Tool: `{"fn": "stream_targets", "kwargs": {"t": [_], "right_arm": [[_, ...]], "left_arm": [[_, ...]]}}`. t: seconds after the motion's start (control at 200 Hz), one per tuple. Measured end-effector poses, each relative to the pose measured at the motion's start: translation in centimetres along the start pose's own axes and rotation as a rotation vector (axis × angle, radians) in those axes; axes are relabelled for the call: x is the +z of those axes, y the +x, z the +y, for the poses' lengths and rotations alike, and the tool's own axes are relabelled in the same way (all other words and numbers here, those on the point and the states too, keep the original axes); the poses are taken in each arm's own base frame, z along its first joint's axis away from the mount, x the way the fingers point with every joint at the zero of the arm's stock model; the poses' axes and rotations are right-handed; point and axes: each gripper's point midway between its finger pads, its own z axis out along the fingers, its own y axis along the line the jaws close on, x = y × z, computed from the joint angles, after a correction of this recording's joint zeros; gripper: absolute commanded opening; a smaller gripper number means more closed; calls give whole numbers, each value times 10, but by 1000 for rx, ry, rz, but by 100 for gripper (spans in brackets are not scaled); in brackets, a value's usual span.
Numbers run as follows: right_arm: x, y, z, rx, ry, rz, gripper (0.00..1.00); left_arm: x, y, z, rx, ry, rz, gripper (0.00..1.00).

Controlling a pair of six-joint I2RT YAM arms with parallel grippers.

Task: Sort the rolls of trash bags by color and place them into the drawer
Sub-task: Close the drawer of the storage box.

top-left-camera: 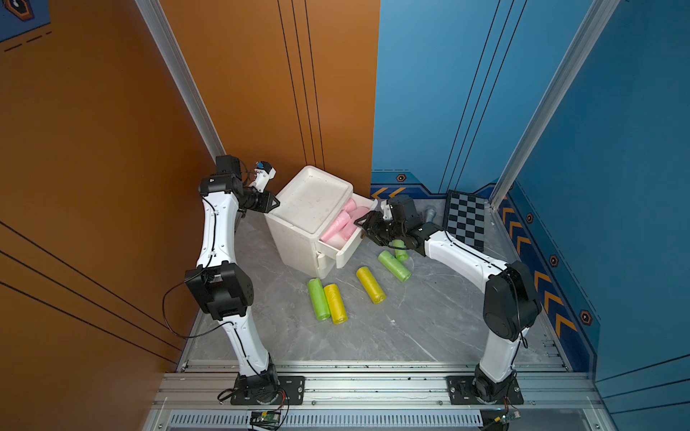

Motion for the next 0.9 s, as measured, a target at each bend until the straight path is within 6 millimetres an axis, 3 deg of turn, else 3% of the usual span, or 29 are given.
{"fn": "stream_targets", "kwargs": {"t": [0.195, 0.415, 0.551, 0.666, 0.821, 0.901], "right_arm": [[-23, -16, 6, 24, -106, -72, 58], [-26, -27, 10, 82, -212, -112, 55], [-26, -28, 7, 110, -242, -123, 41], [-25, -31, -5, 150, -248, -133, 36], [-19, -35, -23, 197, -244, -139, 16], [-18, -34, -29, 217, -242, -138, 12]], "left_arm": [[0, 0, 0, 0, 1, 0, 0], [0, 0, -1, 2, 0, 1, 0], [0, 0, -1, 4, -4, 2, 0], [0, 0, -1, 4, -4, 2, 0], [0, 0, -1, 4, -4, 2, 0], [0, 0, -1, 4, -4, 2, 0]]}}
